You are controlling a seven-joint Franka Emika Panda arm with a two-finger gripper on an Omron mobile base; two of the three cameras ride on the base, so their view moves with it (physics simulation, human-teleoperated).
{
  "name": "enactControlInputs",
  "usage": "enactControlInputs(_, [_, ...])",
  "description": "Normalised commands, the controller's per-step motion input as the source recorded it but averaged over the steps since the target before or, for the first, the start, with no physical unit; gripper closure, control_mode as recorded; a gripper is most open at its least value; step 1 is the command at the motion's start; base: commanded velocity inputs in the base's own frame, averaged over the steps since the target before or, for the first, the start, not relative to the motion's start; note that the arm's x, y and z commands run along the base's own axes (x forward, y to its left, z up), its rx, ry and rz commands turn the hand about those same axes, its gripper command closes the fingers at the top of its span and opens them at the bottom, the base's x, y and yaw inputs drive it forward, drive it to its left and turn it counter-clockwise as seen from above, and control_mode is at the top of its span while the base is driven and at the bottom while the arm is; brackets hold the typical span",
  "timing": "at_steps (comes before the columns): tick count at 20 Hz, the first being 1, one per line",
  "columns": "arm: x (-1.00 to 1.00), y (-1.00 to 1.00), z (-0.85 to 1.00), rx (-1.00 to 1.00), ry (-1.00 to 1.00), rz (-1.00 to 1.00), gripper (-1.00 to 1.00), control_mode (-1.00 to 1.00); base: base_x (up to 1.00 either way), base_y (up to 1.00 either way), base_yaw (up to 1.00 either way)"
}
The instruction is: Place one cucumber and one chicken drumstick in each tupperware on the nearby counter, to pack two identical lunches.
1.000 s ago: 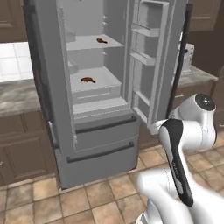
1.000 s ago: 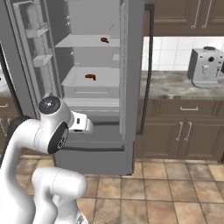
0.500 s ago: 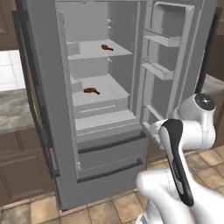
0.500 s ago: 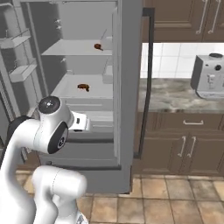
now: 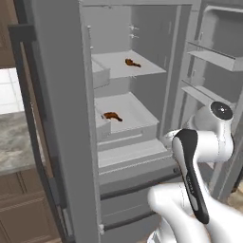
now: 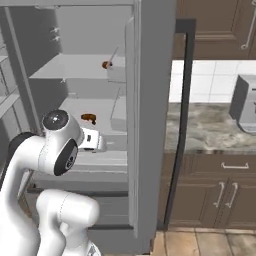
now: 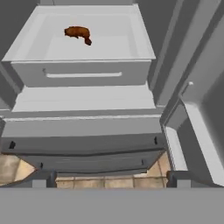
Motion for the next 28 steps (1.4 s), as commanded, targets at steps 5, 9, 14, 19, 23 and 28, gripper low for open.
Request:
enactControlInputs(5, [0.00, 0.00, 0.00, 0.00, 0.00, 0.00, -1.00, 1.00, 0.80, 0.41, 0.00])
enactControlInputs(9, [0.00, 0.00, 0.00, 0.00, 0.00, 0.00, -1.00, 1.00, 0.77, 0.40, 0.00])
enactControlInputs(14, [0.00, 0.00, 0.00, 0.00, 0.00, 0.00, -1.00, 1.00, 0.71, 0.29, 0.00])
enactControlInputs(19, [0.19, 0.13, 0.00, 0.00, 0.00, 0.00, -1.00, -1.00, 0.21, 0.03, 0.00])
enactControlInputs(23, [0.23, 0.36, 0.00, 0.00, 0.00, 0.00, -1.00, -1.00, 0.00, 0.00, 0.00])
enactControlInputs(28, [0.16, 0.26, -0.17, 0.00, 0.00, 0.02, -1.00, -1.00, 0.00, 0.00, 0.00])
